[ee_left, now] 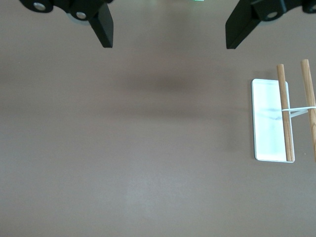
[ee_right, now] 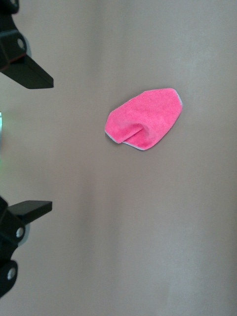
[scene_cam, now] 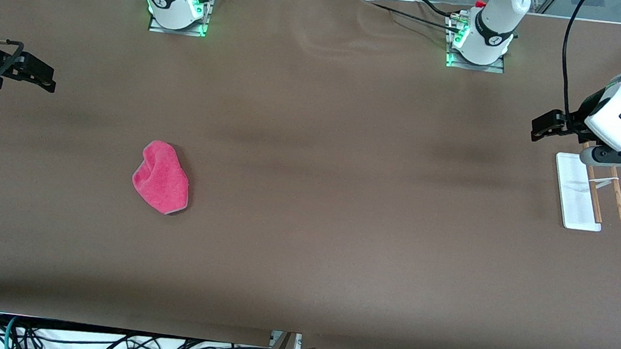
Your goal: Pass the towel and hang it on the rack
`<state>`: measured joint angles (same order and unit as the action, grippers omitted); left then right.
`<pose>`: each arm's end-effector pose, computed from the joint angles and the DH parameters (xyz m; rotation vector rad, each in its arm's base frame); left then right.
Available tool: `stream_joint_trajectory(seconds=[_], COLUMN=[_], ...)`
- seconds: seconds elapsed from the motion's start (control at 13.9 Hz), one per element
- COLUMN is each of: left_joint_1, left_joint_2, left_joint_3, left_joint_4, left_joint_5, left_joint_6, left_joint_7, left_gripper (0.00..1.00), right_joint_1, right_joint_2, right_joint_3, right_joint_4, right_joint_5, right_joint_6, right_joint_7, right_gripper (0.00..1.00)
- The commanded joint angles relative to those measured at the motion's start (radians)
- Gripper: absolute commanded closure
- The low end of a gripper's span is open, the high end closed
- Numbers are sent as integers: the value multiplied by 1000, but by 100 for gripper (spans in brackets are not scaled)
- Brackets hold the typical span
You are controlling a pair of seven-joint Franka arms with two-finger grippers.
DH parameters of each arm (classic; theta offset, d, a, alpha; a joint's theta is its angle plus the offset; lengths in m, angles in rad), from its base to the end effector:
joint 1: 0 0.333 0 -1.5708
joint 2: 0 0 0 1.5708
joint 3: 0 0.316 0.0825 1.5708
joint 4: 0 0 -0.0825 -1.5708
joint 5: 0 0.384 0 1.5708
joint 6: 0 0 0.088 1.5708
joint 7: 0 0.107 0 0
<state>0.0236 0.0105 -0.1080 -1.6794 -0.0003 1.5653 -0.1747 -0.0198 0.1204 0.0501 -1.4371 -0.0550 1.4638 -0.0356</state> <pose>0.5490 -0.0462 0.5673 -3.1178 -0.1408 0.1932 0.5803 0.0093 0.6099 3.0881 0.0965 -0.1448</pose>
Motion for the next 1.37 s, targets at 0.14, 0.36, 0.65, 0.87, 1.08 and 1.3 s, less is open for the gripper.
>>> stream_joint_trajectory(seconds=[0.14, 0.36, 0.65, 0.87, 1.08, 1.3], left_joint_1=[7, 6, 6, 7, 7, 7], left_joint_2=[2, 3, 5, 5, 5, 5], left_joint_3=[-2, -2, -2, -2, -2, -2], left_joint_4=[15, 17, 13, 13, 13, 12], left_joint_5=[-7, -9, -9, -9, -9, -9], left_joint_6=[-14, -10, -11, -13, -14, -14], left_joint_7=[-14, -14, -14, -14, -14, -14], left_gripper=[0, 0, 0, 0, 0, 0], right_joint_1=[-2, -2, -2, 0, -2, -2], right_joint_2=[-11, -11, -11, -11, -11, -11], right_joint_3=[5, 5, 7, 8, 7, 7], right_joint_4=[-9, -9, -9, -9, -9, -11], right_joint_5=[-2, 0, 1, 3, 4, 3], right_joint_6=[10, 12, 17, 18, 29, 32], right_joint_7=[-7, -12, -14, -12, -12, -12], right_gripper=[0, 0, 0, 0, 0, 0])
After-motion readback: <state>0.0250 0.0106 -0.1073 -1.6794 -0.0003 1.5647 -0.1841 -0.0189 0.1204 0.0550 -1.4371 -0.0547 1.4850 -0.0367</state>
